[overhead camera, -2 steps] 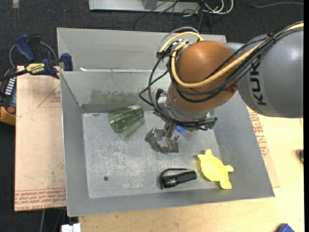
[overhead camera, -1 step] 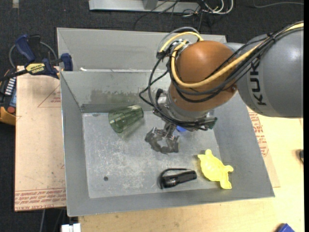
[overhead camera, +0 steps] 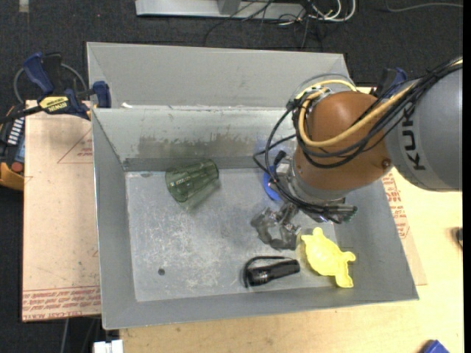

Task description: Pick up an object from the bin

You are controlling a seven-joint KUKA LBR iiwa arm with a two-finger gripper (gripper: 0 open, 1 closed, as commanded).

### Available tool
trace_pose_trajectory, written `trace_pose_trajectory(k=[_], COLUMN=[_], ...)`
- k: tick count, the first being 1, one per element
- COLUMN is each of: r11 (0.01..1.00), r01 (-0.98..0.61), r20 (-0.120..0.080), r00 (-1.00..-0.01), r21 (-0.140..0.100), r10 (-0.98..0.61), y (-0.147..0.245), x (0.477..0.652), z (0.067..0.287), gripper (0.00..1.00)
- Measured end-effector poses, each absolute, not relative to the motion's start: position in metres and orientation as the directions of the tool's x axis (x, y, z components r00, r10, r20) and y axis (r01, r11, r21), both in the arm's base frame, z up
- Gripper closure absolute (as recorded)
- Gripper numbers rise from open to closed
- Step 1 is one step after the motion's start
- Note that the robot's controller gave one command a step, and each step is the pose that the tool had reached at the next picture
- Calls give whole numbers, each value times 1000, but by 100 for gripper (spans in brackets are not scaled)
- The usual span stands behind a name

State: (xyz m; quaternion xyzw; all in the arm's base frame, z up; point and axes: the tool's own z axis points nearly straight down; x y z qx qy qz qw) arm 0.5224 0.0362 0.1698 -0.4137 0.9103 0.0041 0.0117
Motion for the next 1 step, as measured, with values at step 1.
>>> trace_pose_trajectory(k=[1], r11=[558], r01=[-830], r20=[-24], r00=[-557], r21=[-1], r10=[-830], y=[67], x=[544], z=[89], gripper=[100])
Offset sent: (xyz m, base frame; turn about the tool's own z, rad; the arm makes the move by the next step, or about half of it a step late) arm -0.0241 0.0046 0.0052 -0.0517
